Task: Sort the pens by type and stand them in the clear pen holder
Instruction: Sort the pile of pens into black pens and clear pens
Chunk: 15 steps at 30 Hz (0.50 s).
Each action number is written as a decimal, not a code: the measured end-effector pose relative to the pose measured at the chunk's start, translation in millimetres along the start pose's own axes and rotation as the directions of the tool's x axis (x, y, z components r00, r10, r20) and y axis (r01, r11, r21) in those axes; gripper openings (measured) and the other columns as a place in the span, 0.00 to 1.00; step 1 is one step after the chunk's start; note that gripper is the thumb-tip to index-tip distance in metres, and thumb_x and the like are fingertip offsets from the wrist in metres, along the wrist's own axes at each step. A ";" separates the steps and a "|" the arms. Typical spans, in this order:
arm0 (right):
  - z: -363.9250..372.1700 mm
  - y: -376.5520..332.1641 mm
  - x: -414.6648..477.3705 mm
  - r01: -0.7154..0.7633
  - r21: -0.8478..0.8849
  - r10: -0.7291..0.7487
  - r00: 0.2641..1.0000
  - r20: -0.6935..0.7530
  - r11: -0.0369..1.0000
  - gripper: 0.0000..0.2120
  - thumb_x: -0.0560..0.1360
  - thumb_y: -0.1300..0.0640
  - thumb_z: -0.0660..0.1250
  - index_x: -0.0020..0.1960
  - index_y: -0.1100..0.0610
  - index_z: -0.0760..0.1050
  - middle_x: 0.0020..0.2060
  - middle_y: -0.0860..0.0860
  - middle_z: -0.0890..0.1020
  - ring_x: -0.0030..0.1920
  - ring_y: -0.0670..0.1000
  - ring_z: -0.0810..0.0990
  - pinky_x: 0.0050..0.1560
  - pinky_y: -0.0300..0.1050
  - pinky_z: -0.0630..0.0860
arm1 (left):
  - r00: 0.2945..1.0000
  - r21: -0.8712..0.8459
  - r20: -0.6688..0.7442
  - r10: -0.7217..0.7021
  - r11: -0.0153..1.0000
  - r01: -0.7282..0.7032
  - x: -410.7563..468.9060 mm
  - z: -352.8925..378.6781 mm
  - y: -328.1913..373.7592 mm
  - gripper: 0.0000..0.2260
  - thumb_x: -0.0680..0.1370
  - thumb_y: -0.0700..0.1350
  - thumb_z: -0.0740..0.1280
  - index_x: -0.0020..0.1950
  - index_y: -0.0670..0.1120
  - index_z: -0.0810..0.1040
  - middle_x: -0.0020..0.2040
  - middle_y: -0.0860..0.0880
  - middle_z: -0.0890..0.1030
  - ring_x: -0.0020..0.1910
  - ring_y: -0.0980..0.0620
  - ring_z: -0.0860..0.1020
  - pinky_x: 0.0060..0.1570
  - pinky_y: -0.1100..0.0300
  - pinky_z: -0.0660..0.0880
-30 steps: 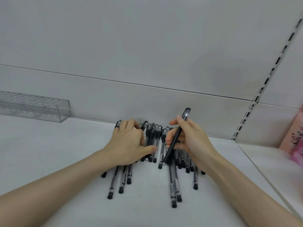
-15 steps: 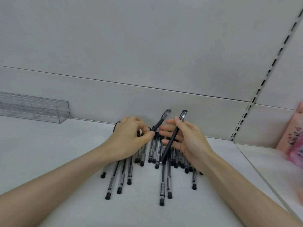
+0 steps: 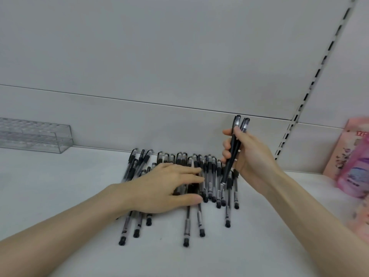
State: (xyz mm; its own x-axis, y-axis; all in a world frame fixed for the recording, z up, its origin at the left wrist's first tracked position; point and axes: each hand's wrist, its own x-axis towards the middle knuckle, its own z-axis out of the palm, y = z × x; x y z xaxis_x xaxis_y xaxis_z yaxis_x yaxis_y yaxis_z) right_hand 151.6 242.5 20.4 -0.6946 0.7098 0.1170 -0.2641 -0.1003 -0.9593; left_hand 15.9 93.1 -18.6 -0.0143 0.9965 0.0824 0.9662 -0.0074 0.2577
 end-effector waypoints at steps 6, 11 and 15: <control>-5.2 11.5 -5.8 -0.048 0.023 0.047 0.999 0.024 0.999 0.05 0.79 0.58 0.62 0.52 0.59 0.71 0.28 0.49 0.68 0.25 0.46 0.64 0.25 0.38 0.67 | 0.995 -0.038 -0.082 -0.054 0.998 0.051 -6.4 -2.4 -13.6 0.36 0.69 0.74 0.47 0.74 0.60 0.59 0.76 0.61 0.53 0.74 0.64 0.50 0.74 0.60 0.47; -7.9 11.9 -7.2 -0.069 0.036 0.068 0.997 0.031 0.997 0.05 0.79 0.60 0.62 0.53 0.60 0.72 0.28 0.49 0.68 0.24 0.45 0.64 0.23 0.36 0.65 | 0.993 0.116 0.110 -0.053 0.992 0.040 -1.2 -1.4 -4.0 0.31 0.73 0.70 0.48 0.75 0.63 0.53 0.77 0.62 0.46 0.75 0.64 0.43 0.75 0.55 0.40; -10.2 10.2 -8.3 -0.066 0.041 0.064 0.997 0.052 0.997 0.08 0.81 0.59 0.58 0.57 0.60 0.72 0.29 0.52 0.77 0.25 0.48 0.71 0.27 0.41 0.74 | 0.997 0.095 0.017 -0.077 0.993 0.075 6.6 -5.0 -3.0 0.31 0.74 0.67 0.49 0.76 0.59 0.53 0.77 0.60 0.49 0.75 0.61 0.47 0.73 0.62 0.43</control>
State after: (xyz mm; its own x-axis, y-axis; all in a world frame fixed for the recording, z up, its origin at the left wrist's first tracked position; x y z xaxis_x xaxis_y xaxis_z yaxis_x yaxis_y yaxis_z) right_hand 161.6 242.7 7.1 -0.7437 0.6650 0.0683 -0.2444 -0.1754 -0.9537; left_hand 11.6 99.3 -14.0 -0.0847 0.9954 0.0455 0.9824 0.0758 0.1705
